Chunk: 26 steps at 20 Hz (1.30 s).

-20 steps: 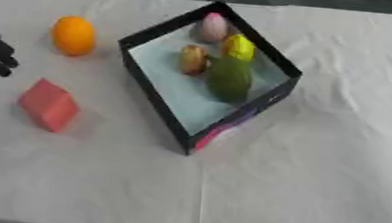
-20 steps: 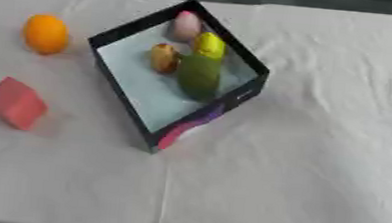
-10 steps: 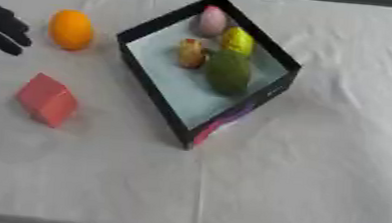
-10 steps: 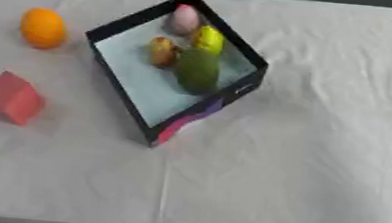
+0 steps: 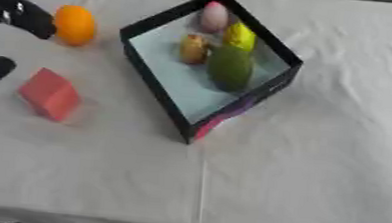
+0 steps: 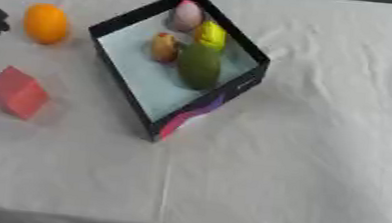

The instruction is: Pick up objects on the table and place them in the box.

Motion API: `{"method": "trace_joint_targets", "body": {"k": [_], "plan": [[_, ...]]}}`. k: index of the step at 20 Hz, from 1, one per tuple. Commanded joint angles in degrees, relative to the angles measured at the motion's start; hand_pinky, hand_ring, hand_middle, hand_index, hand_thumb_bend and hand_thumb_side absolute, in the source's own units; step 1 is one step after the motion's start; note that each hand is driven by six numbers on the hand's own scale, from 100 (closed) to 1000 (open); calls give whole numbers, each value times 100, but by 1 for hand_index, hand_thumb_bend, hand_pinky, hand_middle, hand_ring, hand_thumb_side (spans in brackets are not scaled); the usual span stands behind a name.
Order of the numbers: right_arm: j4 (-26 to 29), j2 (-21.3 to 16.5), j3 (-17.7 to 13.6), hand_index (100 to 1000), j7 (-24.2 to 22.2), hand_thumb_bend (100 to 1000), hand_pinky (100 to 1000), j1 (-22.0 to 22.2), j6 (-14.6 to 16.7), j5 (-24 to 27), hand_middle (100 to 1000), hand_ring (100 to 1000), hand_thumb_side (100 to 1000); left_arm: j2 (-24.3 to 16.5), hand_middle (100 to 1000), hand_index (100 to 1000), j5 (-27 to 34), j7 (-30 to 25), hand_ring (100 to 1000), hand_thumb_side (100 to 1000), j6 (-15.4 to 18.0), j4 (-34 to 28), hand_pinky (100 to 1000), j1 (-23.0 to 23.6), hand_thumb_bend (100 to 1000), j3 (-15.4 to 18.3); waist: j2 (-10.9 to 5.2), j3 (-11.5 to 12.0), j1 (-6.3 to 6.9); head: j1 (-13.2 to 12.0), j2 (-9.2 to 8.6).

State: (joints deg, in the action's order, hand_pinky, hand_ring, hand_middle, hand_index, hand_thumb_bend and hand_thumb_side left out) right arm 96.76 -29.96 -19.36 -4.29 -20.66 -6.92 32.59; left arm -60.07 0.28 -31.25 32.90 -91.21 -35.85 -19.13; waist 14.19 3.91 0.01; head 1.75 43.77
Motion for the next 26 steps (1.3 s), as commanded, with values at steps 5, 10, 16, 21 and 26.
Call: {"method": "trace_joint_targets", "body": {"k": [5, 10, 16, 21, 26], "plan": [[23, -127, -17, 849, 2, 100, 928, -85, -93, 52, 688, 695, 631, -117, 855, 908, -142, -2071, 974, 282, 1907, 194, 1000, -107, 265, 3, -217, -28, 108, -33, 35], [9, -121, -8, 849, -6, 100, 931, -108, -151, 74, 691, 696, 632, -107, 854, 913, -280, -2071, 967, 741, 1907, 163, 1000, -115, 168, -47, -203, -46, 116, -65, 35], [1, -119, -14, 851, -30, 100, 933, -116, -195, 81, 691, 696, 634, -89, 852, 915, -404, -2071, 963, 722, 1907, 99, 1000, -119, 232, -4, -179, -55, 127, -43, 35], [-8, -92, -22, 853, -49, 100, 934, -106, -235, 57, 690, 695, 636, -52, 851, 920, -711, -2071, 960, 671, 1907, -18, 1000, -163, 390, 48, -160, -66, 138, -8, -52], [-12, -50, -18, 854, -92, 100, 936, -107, -277, 20, 691, 696, 638, 15, 845, 916, -1326, -1921, 957, 667, 1907, -163, 1000, -174, 507, 25, -145, -77, 148, -25, -138]]}}
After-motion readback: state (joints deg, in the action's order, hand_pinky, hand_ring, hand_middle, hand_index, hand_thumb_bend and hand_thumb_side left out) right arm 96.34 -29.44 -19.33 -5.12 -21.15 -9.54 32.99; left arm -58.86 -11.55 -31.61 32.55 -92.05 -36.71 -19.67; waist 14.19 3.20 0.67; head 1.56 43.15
